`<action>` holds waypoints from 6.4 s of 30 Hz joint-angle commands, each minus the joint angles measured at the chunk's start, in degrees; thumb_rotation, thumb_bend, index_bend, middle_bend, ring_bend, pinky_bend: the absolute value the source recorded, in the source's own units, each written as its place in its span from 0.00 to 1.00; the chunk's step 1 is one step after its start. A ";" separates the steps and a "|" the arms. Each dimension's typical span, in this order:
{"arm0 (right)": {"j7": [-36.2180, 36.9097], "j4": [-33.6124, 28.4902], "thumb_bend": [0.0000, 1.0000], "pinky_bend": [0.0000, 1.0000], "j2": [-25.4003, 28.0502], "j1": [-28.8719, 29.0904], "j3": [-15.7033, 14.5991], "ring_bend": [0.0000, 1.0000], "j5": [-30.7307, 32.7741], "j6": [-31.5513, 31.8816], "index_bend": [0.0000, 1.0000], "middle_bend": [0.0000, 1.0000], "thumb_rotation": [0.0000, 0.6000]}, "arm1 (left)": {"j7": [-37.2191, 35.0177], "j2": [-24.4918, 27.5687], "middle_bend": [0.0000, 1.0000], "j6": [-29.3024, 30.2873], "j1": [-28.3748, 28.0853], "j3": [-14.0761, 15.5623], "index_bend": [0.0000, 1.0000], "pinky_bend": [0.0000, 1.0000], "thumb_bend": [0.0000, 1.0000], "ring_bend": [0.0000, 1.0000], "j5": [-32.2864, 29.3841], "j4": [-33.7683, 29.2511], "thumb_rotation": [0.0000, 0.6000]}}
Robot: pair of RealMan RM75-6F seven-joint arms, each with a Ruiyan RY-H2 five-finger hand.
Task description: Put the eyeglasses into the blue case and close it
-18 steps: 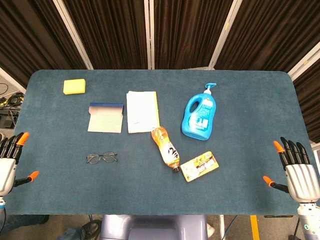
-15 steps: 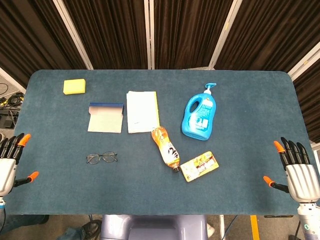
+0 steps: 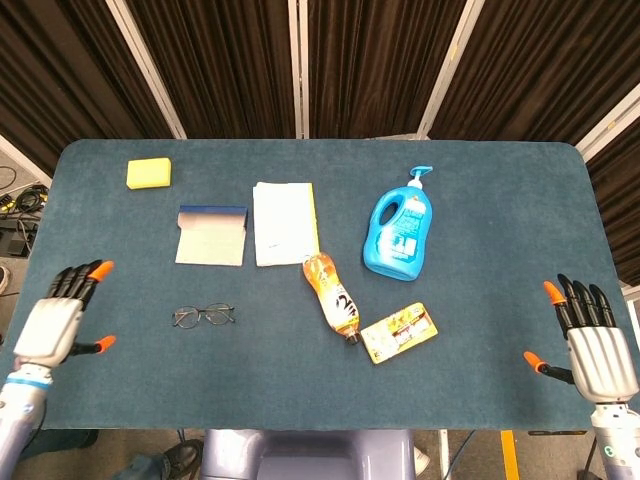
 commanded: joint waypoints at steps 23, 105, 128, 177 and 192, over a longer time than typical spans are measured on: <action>1.68 1.88 0.00 0.00 -0.36 0.53 0.33 0.00 2.21 -2.03 0.00 0.00 1.00 | 22.65 -19.65 0.00 -12.07 -15.34 -4.02 0.41 0.00 0.36 0.00 -27.46 7.35 1.00; 1.26 3.05 0.00 0.00 -0.37 1.71 2.18 0.00 8.60 -6.01 0.00 0.00 1.00 | 13.01 -33.74 0.00 -28.85 -37.68 -14.35 0.69 0.00 0.55 0.00 -32.87 45.29 1.00; -0.06 4.30 0.00 0.00 -1.17 2.13 2.77 0.00 11.27 -7.62 0.00 0.00 1.00 | 4.31 -45.34 0.00 -39.23 -44.89 -16.19 0.66 0.00 0.55 0.00 -30.06 72.22 1.00; 0.49 2.32 0.00 0.00 -0.78 2.39 1.82 0.00 8.82 -7.08 0.00 0.00 1.00 | 8.43 -27.57 0.00 -28.00 -32.81 -4.11 0.29 0.00 0.64 0.00 -15.49 37.41 1.00; 1.10 2.82 0.00 0.00 -0.61 2.16 1.89 0.00 9.17 -6.95 0.00 0.00 1.00 | 12.46 -31.15 0.00 -26.73 -34.03 -3.37 0.27 0.00 0.65 0.00 -15.12 38.26 1.00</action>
